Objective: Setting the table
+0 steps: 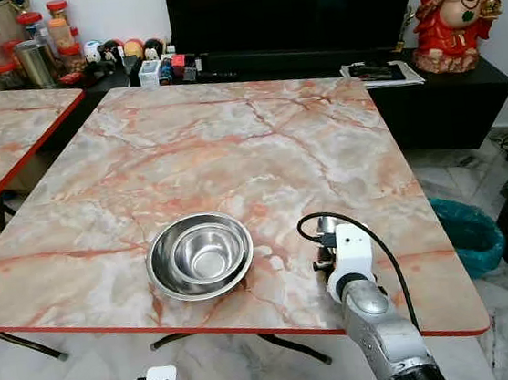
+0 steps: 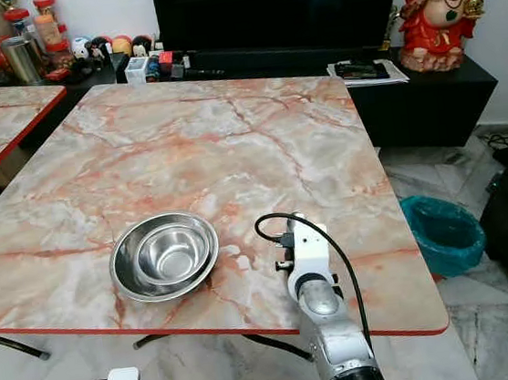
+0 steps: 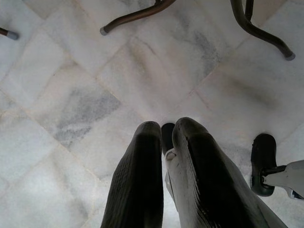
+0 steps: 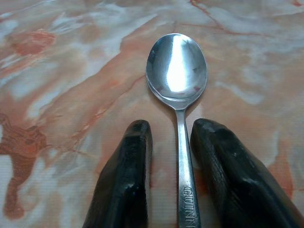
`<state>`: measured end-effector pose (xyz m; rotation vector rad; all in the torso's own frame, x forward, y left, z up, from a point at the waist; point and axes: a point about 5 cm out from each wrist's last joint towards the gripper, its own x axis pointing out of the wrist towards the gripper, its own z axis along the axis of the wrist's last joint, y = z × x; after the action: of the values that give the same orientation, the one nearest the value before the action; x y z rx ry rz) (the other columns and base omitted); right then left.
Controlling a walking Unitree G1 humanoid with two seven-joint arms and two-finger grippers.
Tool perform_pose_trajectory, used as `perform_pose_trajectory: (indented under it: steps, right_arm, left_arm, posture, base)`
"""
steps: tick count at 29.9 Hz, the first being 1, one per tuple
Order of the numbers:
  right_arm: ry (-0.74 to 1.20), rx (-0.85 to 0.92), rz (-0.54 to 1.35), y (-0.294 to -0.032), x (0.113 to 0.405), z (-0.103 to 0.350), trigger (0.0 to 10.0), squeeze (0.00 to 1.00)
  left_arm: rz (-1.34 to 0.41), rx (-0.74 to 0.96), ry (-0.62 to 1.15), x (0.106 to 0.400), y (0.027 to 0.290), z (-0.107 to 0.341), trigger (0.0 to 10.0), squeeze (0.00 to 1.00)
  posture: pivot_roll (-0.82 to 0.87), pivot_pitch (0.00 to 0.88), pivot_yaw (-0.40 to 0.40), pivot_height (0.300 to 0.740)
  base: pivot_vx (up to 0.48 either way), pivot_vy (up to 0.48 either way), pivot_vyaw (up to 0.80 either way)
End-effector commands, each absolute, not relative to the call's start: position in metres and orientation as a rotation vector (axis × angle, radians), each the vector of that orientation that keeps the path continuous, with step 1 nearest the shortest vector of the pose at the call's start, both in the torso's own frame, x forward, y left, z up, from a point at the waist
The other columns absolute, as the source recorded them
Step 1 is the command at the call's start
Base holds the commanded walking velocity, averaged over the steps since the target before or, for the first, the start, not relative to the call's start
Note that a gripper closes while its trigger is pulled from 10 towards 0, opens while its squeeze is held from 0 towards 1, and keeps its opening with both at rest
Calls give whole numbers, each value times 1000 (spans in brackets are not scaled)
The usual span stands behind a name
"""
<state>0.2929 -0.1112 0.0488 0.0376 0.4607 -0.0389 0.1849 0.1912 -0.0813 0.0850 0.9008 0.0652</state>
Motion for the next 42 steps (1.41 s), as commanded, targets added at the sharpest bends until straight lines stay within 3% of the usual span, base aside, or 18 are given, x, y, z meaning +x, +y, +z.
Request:
perform_pose_trajectory:
  steps: [1, 8, 9, 36, 42]
  right_arm:
    - [480, 37, -48, -112, 293, 46, 10000, 1000]
    - [459, 15, -52, -112, 296, 49, 10000, 1000]
    - [455, 5, -58, -113, 296, 50, 10000, 0]
    - [272, 13, -111, -118, 309, 82, 10000, 0]
    - [145, -113, -106, -120, 313, 100, 10000, 0]
  left_arm:
    - [56, 113, 904, 187, 192, -80, 10000, 0]
    - [57, 113, 899, 189, 193, -79, 10000, 0]
    - [58, 113, 898, 189, 193, -79, 10000, 0]
    - [57, 101, 893, 192, 192, -78, 10000, 0]
    - [42, 105, 885, 193, 191, -78, 10000, 0]
  posture:
    - [-50, 0, -38, 736]
    - [-46, 0, -38, 736]
    - [-45, 0, -37, 736]
    - [-53, 0, -31, 736]
    - [-56, 0, -25, 736]
  base:
    - [0, 0, 0]
    - [0, 0, 0]
    - [0, 0, 0]
    - [0, 0, 0]
    - [0, 0, 0]
